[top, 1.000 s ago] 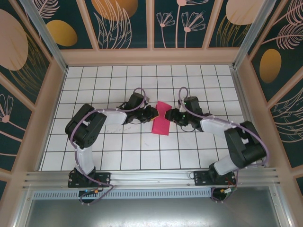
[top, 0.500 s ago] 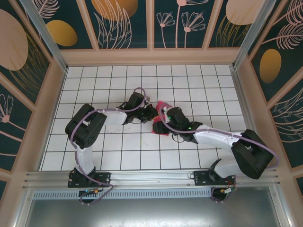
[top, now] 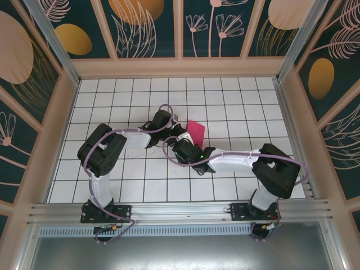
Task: Fold a paper plane with a square sheet of paper (pick it up from the middle)
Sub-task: Fold the triangle a second time at the center of the table.
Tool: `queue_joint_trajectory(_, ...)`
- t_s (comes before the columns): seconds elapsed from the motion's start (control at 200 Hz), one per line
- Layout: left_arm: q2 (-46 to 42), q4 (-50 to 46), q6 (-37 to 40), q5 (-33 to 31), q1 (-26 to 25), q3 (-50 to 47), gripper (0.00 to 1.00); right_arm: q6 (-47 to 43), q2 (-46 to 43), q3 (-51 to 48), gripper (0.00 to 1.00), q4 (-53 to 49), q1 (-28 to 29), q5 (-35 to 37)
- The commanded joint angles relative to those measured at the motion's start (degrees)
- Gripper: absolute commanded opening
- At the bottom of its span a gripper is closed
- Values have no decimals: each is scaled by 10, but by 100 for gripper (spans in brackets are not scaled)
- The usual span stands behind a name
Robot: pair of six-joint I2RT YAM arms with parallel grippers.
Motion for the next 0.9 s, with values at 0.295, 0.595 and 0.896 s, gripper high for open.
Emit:
queue_joint_trajectory(0.295,2,13,-6,7,4,10,9,11,-11,19,32,-33,10,78)
queue_joint_trajectory(0.595,0,13,-7,7,5,12,9,14,-26,11,14,-34,10,78)
queue_joint_trajectory(0.896,-6,10,-6,3,5,12,10,15,-24,9,0,-30,7,67)
